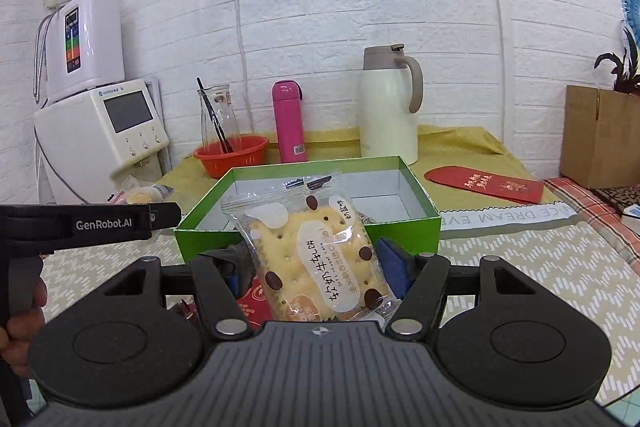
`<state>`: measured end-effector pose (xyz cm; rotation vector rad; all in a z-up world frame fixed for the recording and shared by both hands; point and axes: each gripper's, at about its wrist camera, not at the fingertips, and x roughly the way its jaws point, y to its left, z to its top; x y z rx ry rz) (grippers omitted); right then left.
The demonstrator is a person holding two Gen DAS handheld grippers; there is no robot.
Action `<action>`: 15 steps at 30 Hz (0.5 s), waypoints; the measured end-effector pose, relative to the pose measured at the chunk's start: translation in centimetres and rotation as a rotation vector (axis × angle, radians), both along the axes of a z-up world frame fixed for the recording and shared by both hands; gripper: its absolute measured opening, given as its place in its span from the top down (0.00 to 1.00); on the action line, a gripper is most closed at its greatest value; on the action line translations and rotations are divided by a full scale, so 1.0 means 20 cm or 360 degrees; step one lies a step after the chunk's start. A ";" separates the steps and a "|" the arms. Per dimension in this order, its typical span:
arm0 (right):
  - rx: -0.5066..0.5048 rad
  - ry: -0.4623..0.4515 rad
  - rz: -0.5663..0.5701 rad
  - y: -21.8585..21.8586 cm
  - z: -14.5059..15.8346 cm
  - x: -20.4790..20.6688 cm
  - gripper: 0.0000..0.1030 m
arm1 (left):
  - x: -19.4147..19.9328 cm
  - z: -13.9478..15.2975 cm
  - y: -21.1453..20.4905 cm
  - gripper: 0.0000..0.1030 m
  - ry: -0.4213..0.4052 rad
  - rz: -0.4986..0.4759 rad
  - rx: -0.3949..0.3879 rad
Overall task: Organize snacks
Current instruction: 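Carry both packs over the green box and open both grippers to drop them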
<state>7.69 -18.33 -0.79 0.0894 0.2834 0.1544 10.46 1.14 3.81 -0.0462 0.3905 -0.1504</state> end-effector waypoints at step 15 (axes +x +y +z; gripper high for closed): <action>-0.0059 -0.0004 0.0024 0.01 0.09 0.16 0.00 | 0.08 0.06 -0.05 0.50 -0.0063 -0.0021 0.0111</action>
